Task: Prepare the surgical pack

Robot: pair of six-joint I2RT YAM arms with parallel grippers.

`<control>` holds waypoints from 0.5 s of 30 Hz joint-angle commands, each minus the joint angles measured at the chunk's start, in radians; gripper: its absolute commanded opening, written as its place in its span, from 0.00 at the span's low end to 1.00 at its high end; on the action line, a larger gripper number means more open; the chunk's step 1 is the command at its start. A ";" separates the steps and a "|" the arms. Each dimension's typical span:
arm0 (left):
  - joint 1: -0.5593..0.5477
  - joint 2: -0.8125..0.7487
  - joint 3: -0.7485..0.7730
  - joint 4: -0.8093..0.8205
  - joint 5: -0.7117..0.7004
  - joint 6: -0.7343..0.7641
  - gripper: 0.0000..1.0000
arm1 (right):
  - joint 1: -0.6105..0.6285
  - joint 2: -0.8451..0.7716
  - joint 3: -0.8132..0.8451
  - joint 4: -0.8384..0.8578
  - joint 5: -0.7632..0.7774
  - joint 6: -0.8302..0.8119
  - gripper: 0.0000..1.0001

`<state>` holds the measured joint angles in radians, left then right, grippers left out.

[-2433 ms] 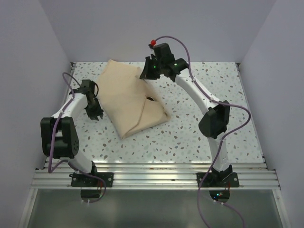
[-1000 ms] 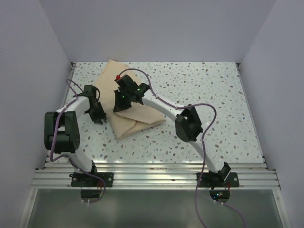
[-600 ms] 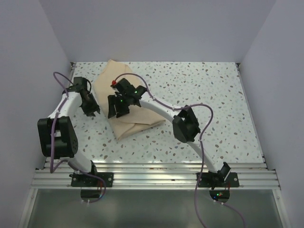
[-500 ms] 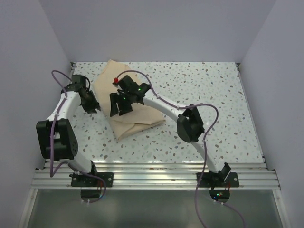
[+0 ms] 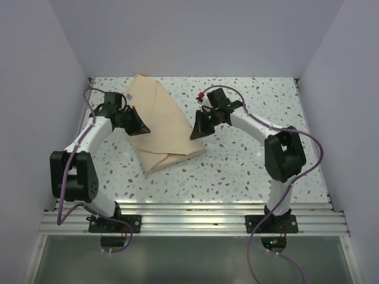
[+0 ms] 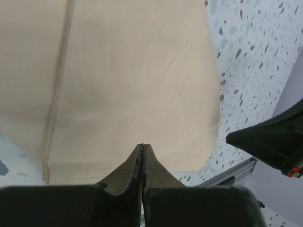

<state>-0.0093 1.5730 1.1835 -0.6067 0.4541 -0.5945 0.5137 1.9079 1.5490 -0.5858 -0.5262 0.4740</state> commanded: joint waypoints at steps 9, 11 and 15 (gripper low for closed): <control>-0.060 0.022 -0.107 0.028 -0.046 -0.056 0.02 | -0.006 0.037 -0.153 0.247 -0.270 0.052 0.00; -0.058 0.028 -0.110 0.006 -0.066 -0.036 0.02 | -0.006 0.039 -0.182 0.256 -0.268 0.051 0.00; -0.058 0.035 -0.133 -0.005 -0.089 -0.019 0.02 | -0.004 0.069 -0.204 0.280 -0.290 0.057 0.00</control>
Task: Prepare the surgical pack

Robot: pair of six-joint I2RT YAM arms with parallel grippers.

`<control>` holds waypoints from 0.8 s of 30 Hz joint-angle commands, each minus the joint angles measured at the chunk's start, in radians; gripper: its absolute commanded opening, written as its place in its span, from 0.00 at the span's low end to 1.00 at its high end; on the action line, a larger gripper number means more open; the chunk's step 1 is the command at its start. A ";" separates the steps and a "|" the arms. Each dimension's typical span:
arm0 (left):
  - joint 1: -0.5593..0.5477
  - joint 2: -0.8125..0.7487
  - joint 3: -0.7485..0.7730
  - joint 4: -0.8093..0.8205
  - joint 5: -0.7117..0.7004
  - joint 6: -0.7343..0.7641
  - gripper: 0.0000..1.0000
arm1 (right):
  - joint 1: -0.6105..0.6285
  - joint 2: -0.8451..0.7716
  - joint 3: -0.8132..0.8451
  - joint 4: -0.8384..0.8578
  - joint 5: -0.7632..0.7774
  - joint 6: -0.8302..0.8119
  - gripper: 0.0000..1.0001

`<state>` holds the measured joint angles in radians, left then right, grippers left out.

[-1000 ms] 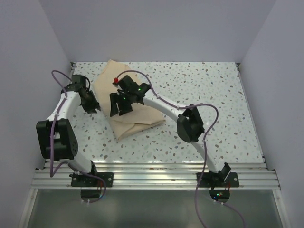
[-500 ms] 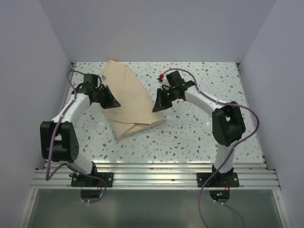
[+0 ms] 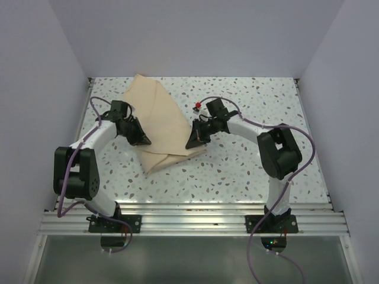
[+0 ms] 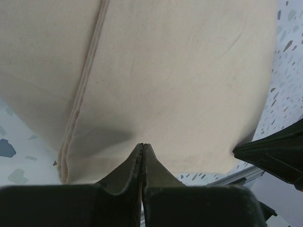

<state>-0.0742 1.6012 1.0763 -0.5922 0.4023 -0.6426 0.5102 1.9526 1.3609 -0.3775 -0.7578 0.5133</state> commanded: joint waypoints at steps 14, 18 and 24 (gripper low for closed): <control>0.073 0.014 -0.046 -0.060 -0.106 0.116 0.04 | -0.002 -0.004 -0.080 0.039 -0.017 -0.015 0.00; 0.073 0.014 -0.042 -0.058 -0.111 0.121 0.04 | -0.015 -0.052 -0.019 -0.032 0.070 -0.012 0.00; 0.073 0.009 -0.039 -0.060 -0.099 0.124 0.05 | -0.096 -0.057 0.134 -0.190 0.348 -0.029 0.00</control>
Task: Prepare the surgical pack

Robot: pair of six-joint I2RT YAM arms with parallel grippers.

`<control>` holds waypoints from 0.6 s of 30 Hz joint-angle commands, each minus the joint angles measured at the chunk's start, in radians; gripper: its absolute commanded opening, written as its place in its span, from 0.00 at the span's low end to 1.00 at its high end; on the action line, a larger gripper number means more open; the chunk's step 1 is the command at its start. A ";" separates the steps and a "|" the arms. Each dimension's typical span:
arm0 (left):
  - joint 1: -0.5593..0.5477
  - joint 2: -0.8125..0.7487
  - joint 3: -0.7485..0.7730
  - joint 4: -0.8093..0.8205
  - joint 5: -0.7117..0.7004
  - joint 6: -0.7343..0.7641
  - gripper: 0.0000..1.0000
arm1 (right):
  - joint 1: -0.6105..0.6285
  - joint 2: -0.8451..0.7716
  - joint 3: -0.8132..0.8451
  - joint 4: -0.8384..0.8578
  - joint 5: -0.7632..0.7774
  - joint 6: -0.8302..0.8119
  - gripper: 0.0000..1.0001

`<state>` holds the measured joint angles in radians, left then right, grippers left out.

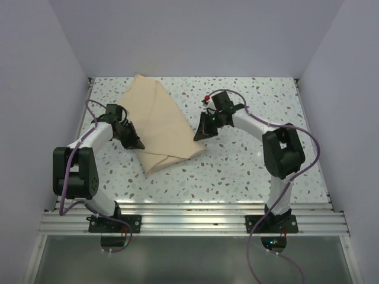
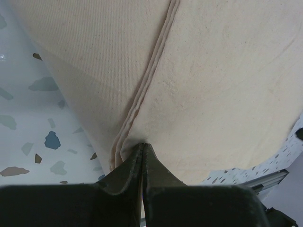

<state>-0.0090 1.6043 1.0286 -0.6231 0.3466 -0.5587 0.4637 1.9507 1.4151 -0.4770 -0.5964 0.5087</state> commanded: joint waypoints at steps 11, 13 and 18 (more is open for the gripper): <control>0.007 0.008 -0.022 -0.026 -0.052 0.062 0.06 | -0.073 0.131 0.139 -0.141 0.181 -0.044 0.00; 0.007 0.009 -0.027 -0.026 -0.057 0.066 0.05 | -0.059 0.143 0.134 -0.141 0.185 -0.048 0.00; 0.035 0.009 -0.048 -0.023 -0.061 0.074 0.06 | -0.028 0.142 0.104 -0.140 0.161 -0.050 0.00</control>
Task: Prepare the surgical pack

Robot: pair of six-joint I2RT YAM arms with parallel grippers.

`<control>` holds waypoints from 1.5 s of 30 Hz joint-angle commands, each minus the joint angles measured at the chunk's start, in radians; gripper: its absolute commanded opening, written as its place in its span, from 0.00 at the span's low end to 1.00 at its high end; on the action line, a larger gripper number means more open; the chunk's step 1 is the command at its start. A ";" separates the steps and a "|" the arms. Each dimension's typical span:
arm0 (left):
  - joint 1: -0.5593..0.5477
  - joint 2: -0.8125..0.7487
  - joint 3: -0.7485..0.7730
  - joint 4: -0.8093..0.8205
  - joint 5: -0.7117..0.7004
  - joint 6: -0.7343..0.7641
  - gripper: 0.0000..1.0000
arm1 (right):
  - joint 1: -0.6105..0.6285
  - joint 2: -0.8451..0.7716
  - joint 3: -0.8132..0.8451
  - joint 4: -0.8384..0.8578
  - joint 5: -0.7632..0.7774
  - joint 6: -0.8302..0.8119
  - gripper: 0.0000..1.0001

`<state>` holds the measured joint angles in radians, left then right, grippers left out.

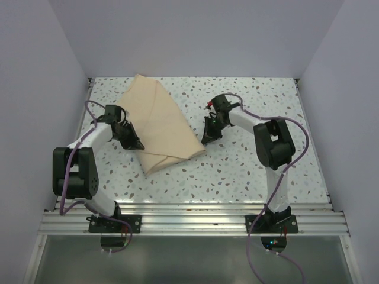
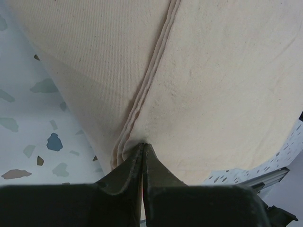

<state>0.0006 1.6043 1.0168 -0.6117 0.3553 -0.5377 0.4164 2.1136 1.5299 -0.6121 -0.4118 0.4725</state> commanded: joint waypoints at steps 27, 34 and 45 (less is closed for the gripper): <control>0.160 -0.032 0.209 -0.025 -0.121 0.068 0.29 | 0.098 -0.054 0.229 -0.064 0.104 -0.081 0.05; 0.159 0.095 0.269 0.131 0.032 0.051 0.29 | 0.098 0.184 0.582 0.043 -0.014 -0.040 0.19; 0.160 0.244 0.394 0.210 0.123 0.010 0.28 | 0.094 0.399 0.814 0.282 -0.200 0.167 0.28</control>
<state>0.1513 1.8343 1.3331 -0.4500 0.4446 -0.5140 0.5102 2.5126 2.2890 -0.4465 -0.5430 0.5488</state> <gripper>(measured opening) 0.273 0.270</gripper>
